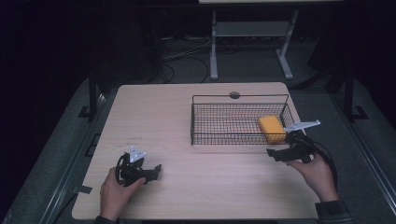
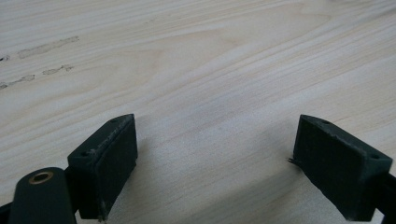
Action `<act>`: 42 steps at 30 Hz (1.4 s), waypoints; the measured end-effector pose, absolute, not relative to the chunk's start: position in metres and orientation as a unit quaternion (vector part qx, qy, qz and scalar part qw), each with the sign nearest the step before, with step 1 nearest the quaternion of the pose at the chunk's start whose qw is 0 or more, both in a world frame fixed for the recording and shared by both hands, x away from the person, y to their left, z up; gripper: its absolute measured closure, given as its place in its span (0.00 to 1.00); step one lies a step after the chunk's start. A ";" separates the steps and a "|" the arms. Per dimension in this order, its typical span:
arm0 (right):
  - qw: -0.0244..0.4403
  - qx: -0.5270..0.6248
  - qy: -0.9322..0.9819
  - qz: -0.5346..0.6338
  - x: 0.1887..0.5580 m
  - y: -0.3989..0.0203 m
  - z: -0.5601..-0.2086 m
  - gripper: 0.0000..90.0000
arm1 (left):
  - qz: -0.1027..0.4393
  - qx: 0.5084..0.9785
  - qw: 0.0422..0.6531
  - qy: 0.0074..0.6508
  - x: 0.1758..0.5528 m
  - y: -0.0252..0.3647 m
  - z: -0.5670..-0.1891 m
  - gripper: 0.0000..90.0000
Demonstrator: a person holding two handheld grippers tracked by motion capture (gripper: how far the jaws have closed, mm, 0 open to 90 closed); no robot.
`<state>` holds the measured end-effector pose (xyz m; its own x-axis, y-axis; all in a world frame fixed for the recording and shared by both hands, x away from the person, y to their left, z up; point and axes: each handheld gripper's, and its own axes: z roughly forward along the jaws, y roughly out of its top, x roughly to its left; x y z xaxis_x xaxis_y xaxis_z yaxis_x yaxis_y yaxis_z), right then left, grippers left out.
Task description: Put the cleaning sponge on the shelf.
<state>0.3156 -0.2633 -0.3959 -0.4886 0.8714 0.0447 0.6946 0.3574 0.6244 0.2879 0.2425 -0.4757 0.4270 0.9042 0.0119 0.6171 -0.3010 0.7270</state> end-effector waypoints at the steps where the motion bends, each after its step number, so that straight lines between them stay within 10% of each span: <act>1: 0.146 0.481 0.812 0.295 0.309 -0.263 -0.402 0.16 | 0.217 0.777 0.331 0.489 0.288 0.242 -0.476 0.14; 42: 0.167 0.441 0.812 0.342 0.276 -0.262 -0.483 0.02 | 0.217 0.779 0.330 0.488 0.288 0.243 -0.476 0.14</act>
